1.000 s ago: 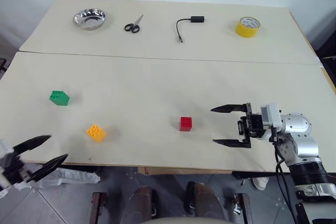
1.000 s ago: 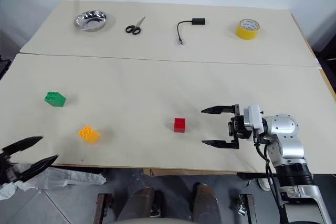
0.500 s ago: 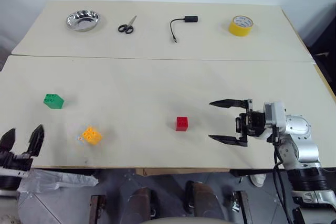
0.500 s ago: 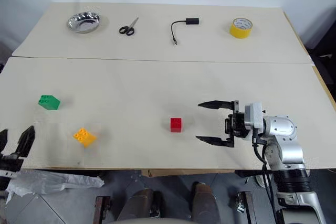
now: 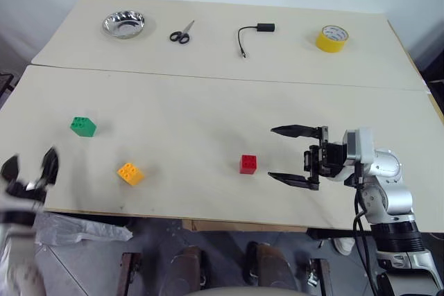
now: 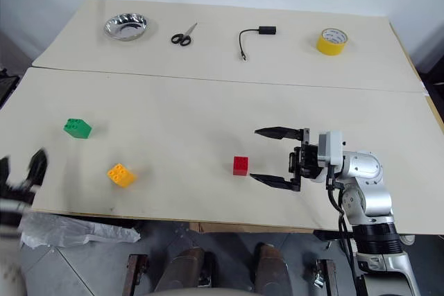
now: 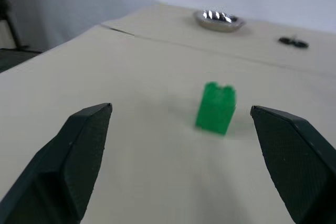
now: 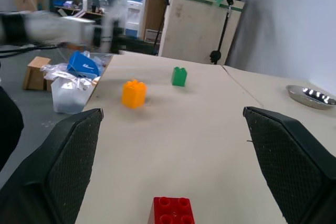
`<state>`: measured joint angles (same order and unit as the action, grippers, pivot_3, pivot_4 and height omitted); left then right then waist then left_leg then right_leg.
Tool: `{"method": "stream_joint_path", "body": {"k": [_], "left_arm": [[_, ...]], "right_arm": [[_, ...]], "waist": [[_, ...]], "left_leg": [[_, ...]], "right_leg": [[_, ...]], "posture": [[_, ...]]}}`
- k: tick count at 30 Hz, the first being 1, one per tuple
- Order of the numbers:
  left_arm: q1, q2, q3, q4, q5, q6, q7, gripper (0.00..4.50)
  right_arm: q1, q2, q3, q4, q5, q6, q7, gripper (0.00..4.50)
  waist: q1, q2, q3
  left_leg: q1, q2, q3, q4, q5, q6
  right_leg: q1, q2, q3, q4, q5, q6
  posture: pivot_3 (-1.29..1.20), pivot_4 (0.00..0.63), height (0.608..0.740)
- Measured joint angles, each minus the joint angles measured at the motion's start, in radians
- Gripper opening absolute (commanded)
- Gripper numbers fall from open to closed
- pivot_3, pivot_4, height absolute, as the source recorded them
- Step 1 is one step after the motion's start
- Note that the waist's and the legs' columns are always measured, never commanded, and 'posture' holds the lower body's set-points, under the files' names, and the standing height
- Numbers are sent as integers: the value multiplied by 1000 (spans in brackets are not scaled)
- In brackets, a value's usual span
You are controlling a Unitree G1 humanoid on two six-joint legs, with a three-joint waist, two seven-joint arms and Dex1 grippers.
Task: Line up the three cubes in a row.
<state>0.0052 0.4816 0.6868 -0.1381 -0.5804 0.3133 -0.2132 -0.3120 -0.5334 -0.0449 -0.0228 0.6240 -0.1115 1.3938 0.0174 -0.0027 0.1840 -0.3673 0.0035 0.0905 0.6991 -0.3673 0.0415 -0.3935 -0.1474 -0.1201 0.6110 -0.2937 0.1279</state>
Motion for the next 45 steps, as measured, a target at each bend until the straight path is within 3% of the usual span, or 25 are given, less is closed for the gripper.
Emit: {"method": "stream_joint_path", "body": {"k": [5, 10, 13, 21, 24, 28, 32, 35, 37, 42, 45], "left_arm": [[-156, 92, -93, 165, 47, 91, 0, 4500], [-197, 139, -131, 268, 83, 116, -36, 4500], [-208, 153, -145, 315, 97, 132, -54, 3927], [-254, 193, -188, 392, 134, 82, -174, 1535], [-263, 201, -202, 425, 144, 19, -247, 1484], [-261, 207, -195, 419, 79, -70, -475, 1484], [-269, 302, -196, 361, -33, -47, -746, 1484], [-384, 400, -323, 252, -98, 68, -961, 1484], [-451, 404, -430, 176, -100, 102, -1041, 1484], [-519, 303, -668, 139, -49, 155, -1086, 1484], [-581, 247, -812, 137, 61, 142, -1081, 1484]], "right_arm": [[7, 4, 3, 9, -9, 0, 16, 4476], [13, 15, 4, 9, -15, -2, 16, 4476], [31, 16, 4, 8, -23, -14, 15, 4500], [58, 19, 2, -2, -37, -29, -13, 4500], [64, 19, 2, -11, -45, -31, -18, 4500], [70, 16, 2, -12, -52, -32, -27, 4500], [99, -26, -21, -15, -52, -29, -29, 4500], [116, -89, -84, -12, -47, -22, -29, 4500], [121, -103, -104, -15, -42, -19, -28, 4500], [148, -124, -122, -15, -43, -13, -28, 4500], [166, -134, -141, -35, -40, 3, -43, 4500]], "waist": [[-25, 0, 0], [-24, 0, 0], [-21, 0, 0], [-19, 0, 0], [-19, 0, 0], [-20, 0, 0], [-19, 0, 0], [-3, 1, 1], [-1, 2, 0], [-14, 4, 1], [-16, 4, 1]], "left_leg": [[0, -1, 1, -2, 0, 1], [0, -1, 1, -1, 0, 1], [0, -1, 1, -1, 0, 1], [0, -1, 0, 0, 0, 1], [0, -1, 0, 0, 0, 1], [-1, -1, 0, 0, 0, 1], [-1, -1, 0, 0, 0, 1], [-1, -4, -1, 1, 0, 2], [0, -4, 0, 0, 0, 2], [-2, -3, 3, 0, 0, 2], [-2, -3, 2, 0, 1, 2]], "right_leg": [[-1, 0, -6, -1, 0, 0], [-1, 0, -7, 0, 0, 0], [0, 0, -7, 0, 0, 0], [0, -1, -8, 0, 0, 0], [0, -1, -8, 0, 0, 0], [0, -1, -8, 0, 0, 0], [0, -1, -8, -1, 0, 0], [1, -2, -8, 0, 0, 0], [2, -2, -6, -1, 0, 1], [0, 1, -7, -1, 0, 1], [0, 2, -7, -1, 0, 1]], "posture": [[0, 150, 740], [0, 150, 740], [0, 150, 740], [0, 150, 740], [0, 150, 740], [0, 150, 740], [0, 150, 740], [0, 150, 740], [0, 150, 740], [0, 150, 740], [0, 150, 740]]}}
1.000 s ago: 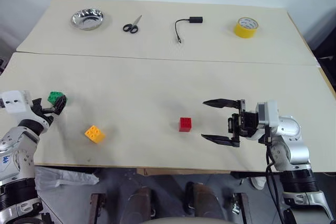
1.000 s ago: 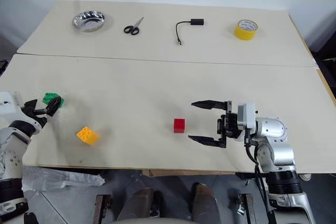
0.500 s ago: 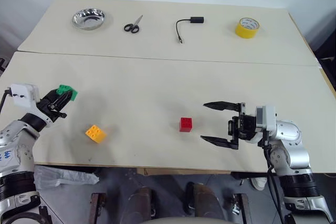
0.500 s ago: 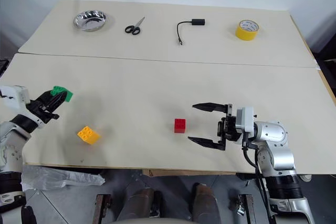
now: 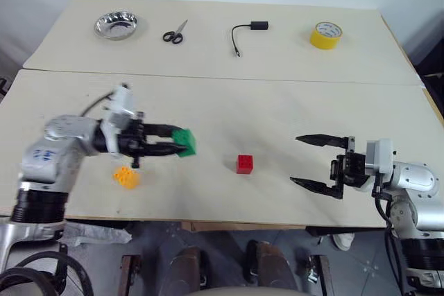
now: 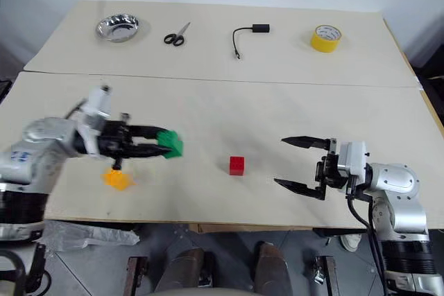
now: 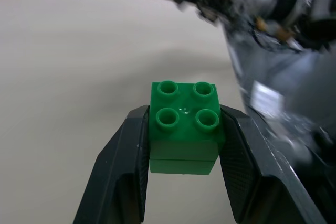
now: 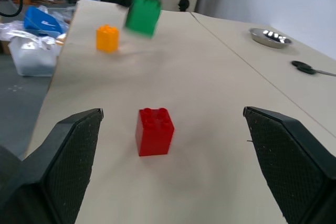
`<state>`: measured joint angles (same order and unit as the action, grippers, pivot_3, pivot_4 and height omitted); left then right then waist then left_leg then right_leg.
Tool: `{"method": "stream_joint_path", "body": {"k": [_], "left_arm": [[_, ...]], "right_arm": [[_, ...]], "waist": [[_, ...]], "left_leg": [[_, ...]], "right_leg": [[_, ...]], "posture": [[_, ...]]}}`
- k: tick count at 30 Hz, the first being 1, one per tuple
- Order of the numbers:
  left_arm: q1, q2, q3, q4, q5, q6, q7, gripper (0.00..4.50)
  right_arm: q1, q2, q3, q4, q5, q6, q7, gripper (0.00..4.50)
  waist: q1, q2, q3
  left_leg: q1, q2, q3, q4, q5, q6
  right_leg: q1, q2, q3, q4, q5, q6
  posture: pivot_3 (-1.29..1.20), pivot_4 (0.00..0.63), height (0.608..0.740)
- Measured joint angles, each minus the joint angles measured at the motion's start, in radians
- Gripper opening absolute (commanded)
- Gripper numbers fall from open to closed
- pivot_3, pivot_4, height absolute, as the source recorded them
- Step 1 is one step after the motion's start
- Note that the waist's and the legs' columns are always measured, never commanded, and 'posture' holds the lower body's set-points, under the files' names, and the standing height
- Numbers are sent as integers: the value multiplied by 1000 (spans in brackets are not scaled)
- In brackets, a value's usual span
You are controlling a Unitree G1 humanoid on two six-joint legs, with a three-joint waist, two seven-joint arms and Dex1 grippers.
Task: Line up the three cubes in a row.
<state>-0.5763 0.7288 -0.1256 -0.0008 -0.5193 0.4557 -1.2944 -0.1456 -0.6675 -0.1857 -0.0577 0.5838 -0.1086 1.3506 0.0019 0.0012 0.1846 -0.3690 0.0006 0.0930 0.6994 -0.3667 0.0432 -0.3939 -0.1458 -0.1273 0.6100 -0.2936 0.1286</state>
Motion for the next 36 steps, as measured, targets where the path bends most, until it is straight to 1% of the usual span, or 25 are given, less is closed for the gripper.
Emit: {"method": "stream_joint_path", "body": {"k": [5, 8, 10, 16, 24, 26, 28, 30, 34, 36], "left_arm": [[-39, -84, -85, 55, 143, -80, 67, 1484], [-18, -93, -127, 68, 212, -148, 65, 1484], [-12, -93, -131, 101, 242, -189, 56, 1484], [-13, -100, -130, 159, 269, -252, 28, 1484], [-84, -123, -150, 257, 306, -308, -36, 1484], [-89, -125, -150, 266, 311, -317, -42, 2194], [-89, -138, -149, 286, 315, -312, -33, 2676], [-89, -150, -147, 286, 312, -297, -27, 3363], [-89, -158, -90, 240, 268, -271, -25, 4492], [-89, -146, -47, 204, 236, -258, -26, 4492]], "right_arm": [[35, -2, -17, -57, 5, 23, -25, 4500], [51, -3, -19, -78, 10, 36, -39, 4500], [61, -10, -19, -97, 14, 50, -44, 4500], [92, -24, -19, -138, 32, 87, -50, 4500], [111, -26, -17, -177, 35, 132, -59, 4500], [111, -26, -17, -177, 35, 136, -58, 4500], [111, -26, -17, -177, 35, 137, -57, 4500], [108, -26, -17, -177, 35, 138, -55, 4500], [81, -26, -16, -170, 35, 137, -44, 4500], [62, -26, -14, -158, 35, 137, -34, 4500]], "waist": [[1, 0, 0], [1, 0, 0], [2, 0, 0], [14, 0, 0], [24, 0, 0], [23, 0, 0], [24, 0, 0], [24, 0, 0], [22, -1, 0], [22, -1, 0]], "left_leg": [[0, 1, 0, 0, 0, 0], [0, 2, 0, 0, 0, 0], [0, 2, 0, 1, 0, 0], [0, 1, 0, 1, 0, 1], [0, 1, -1, 2, 0, 1], [0, 1, -1, 2, 0, 1], [0, 1, -1, 2, 1, 1], [-1, 1, -1, 2, 1, 1], [-1, 1, -1, 2, 1, 1], [-1, 2, -1, 2, 1, 1]], "right_leg": [[0, 0, 0, 0, 0, 0], [0, 0, 0, 0, 0, 0], [0, 0, 0, 0, 0, 0], [0, -1, 0, 0, 0, 0], [1, -1, 0, 0, 0, 1], [1, -1, 0, 0, 0, 1], [1, -1, -1, 0, 0, 1], [1, -1, -1, 0, 0, 1], [1, -1, -1, 0, 0, 1], [1, -1, -1, 0, 0, 1]], "posture": [[0, 150, 740], [0, 150, 740], [0, 150, 740], [0, 150, 740], [0, 150, 740], [0, 150, 740], [0, 150, 740], [0, 150, 740], [0, 150, 740], [0, 150, 740]]}}
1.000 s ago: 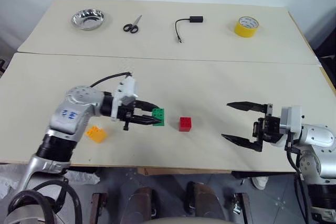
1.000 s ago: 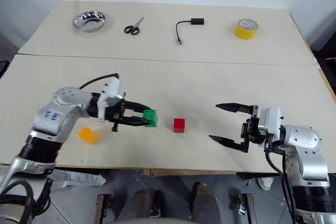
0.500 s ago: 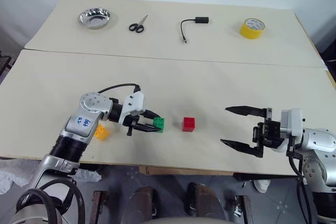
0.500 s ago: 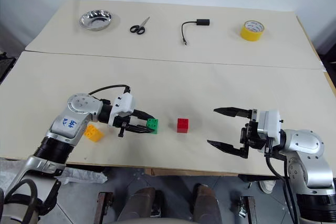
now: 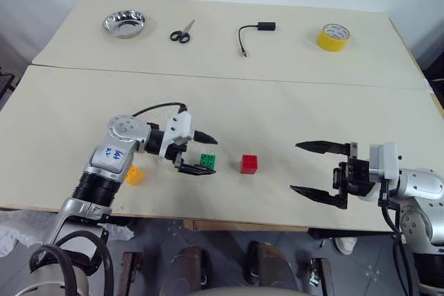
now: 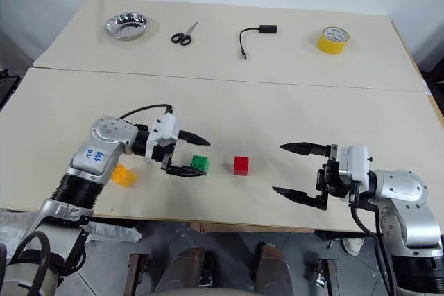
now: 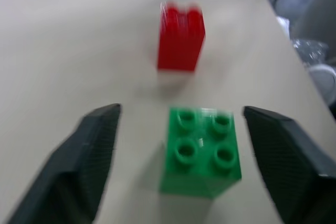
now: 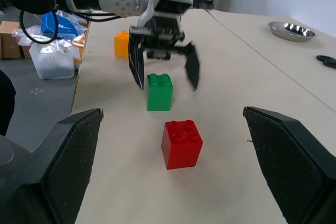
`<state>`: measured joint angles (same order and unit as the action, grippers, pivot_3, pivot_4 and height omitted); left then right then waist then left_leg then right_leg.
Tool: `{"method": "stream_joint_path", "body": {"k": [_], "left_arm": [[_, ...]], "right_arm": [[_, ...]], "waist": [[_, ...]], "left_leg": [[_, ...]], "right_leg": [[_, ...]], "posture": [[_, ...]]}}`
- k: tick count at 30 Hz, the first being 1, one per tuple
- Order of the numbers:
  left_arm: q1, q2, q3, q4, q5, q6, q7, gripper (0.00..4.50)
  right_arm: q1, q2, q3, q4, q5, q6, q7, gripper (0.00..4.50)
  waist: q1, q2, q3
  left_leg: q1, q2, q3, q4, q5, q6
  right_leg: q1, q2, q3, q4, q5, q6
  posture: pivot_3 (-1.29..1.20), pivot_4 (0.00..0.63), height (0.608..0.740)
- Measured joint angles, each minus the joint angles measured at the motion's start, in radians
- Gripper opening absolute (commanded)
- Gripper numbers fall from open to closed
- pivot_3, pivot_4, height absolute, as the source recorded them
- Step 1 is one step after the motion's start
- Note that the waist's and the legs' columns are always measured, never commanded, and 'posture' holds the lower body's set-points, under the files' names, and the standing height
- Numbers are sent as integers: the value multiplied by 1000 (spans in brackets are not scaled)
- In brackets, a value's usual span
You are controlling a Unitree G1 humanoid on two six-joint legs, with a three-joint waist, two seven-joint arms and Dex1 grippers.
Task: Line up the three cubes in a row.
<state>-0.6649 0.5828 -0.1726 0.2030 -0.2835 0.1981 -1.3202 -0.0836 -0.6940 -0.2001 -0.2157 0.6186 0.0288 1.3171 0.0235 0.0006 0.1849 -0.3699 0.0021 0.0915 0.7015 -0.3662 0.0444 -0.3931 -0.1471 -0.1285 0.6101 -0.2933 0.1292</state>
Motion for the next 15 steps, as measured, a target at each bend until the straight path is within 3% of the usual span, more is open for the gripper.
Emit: {"method": "stream_joint_path", "body": {"k": [7, 9, 15], "left_arm": [[58, 67, 242, -72, -149, 57, 45, 4492], [145, 79, 384, -82, -231, 32, 51, 4492], [528, 174, 682, -66, -254, -31, 74, 4492]], "right_arm": [[-85, -1, 57, 48, 10, 60, 48, 4500], [-134, 20, 93, 56, 11, 71, 53, 4500], [-193, 103, 187, 60, -7, 42, 80, 4500]], "waist": [[-8, 0, 0], [-21, 0, 0], [-37, 0, 0]], "left_leg": [[0, 1, 0, 0, 0, 0], [0, 1, -1, 0, 0, 0], [1, 2, -1, -2, 0, -1]], "right_leg": [[0, 0, 0, 0, 0, 0], [0, 0, 0, 0, 0, 0], [0, -1, -3, 0, -1, -1]], "posture": [[0, 150, 740], [0, 150, 740], [0, 150, 740]]}}
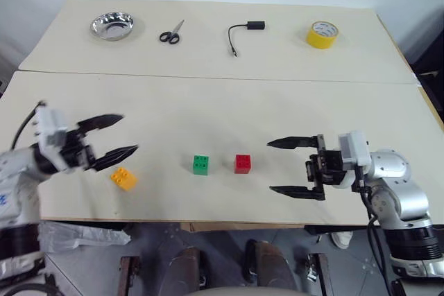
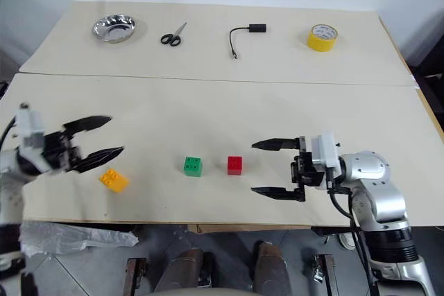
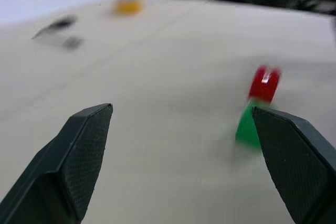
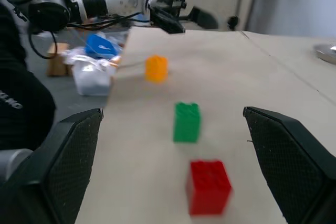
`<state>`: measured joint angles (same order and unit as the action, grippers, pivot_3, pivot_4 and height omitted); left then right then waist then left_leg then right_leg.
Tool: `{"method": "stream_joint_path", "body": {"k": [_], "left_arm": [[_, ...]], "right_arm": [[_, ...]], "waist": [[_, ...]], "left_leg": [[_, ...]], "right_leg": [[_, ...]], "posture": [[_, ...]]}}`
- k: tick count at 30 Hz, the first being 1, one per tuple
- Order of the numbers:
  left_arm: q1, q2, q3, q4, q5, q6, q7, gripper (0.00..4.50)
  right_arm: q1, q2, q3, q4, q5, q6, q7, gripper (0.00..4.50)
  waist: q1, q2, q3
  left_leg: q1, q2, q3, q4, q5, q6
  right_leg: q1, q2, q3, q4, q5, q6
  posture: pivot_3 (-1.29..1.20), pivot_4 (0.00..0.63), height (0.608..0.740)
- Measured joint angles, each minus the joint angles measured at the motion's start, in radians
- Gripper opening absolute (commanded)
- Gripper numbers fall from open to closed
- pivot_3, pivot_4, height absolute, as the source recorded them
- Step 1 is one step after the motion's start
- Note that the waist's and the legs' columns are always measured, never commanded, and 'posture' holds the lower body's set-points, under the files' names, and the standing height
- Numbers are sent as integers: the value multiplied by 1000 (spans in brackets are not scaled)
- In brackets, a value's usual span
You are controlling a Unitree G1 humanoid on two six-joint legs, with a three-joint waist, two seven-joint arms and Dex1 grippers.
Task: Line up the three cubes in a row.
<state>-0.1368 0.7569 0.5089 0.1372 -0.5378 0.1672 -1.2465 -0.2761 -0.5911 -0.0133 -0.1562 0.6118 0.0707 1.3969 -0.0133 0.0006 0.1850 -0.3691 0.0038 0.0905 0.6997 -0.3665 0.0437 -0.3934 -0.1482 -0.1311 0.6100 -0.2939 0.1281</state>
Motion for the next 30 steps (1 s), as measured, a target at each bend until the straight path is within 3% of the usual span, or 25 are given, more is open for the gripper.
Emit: {"method": "stream_joint_path", "body": {"k": [5, 11, 17, 23, 26, 30], "left_arm": [[307, -2, 213, -3, -19, 1, 34, 4492], [475, -53, 287, -38, -64, 22, 44, 4492], [514, -134, 177, -232, -43, 4, 102, 4492], [385, -210, -1, -280, 54, -25, 265, 4492], [359, -222, -63, -262, 80, -26, 303, 3896], [343, -178, -54, -204, 85, -18, 327, 2652]], "right_arm": [[-16, 40, 48, -8, -24, -56, 12, 4500], [-12, 68, 81, -10, -34, -97, 24, 4500], [8, 62, 85, -4, -37, -116, 37, 4500], [29, 41, 84, 9, -65, -140, 43, 4500], [43, 34, 83, 9, -75, -140, 37, 4500], [64, 32, 78, 9, -82, -150, 16, 4500]], "waist": [[13, -2, 0], [14, -2, 0], [13, -2, 0], [12, -2, 0], [6, -2, 0], [9, -2, -1]], "left_leg": [[0, -1, -2, 0, 0, 0], [0, -1, -3, 0, -1, -1], [1, -1, -2, 0, -2, -1], [1, -1, -1, -1, -1, -1], [1, 0, 0, -1, -2, -1], [1, 1, 1, -1, -2, -1]], "right_leg": [[1, -2, 0, -1, 0, 0], [1, -2, 0, -1, 0, 0], [1, -3, 1, -1, 0, 0], [1, -1, 1, -1, 0, 0], [0, -1, 1, -1, 0, 0], [0, 0, 1, 0, 0, -1]], "posture": [[0, 150, 740], [0, 150, 740], [0, 150, 740], [0, 150, 740], [0, 150, 740], [0, 150, 740]]}}
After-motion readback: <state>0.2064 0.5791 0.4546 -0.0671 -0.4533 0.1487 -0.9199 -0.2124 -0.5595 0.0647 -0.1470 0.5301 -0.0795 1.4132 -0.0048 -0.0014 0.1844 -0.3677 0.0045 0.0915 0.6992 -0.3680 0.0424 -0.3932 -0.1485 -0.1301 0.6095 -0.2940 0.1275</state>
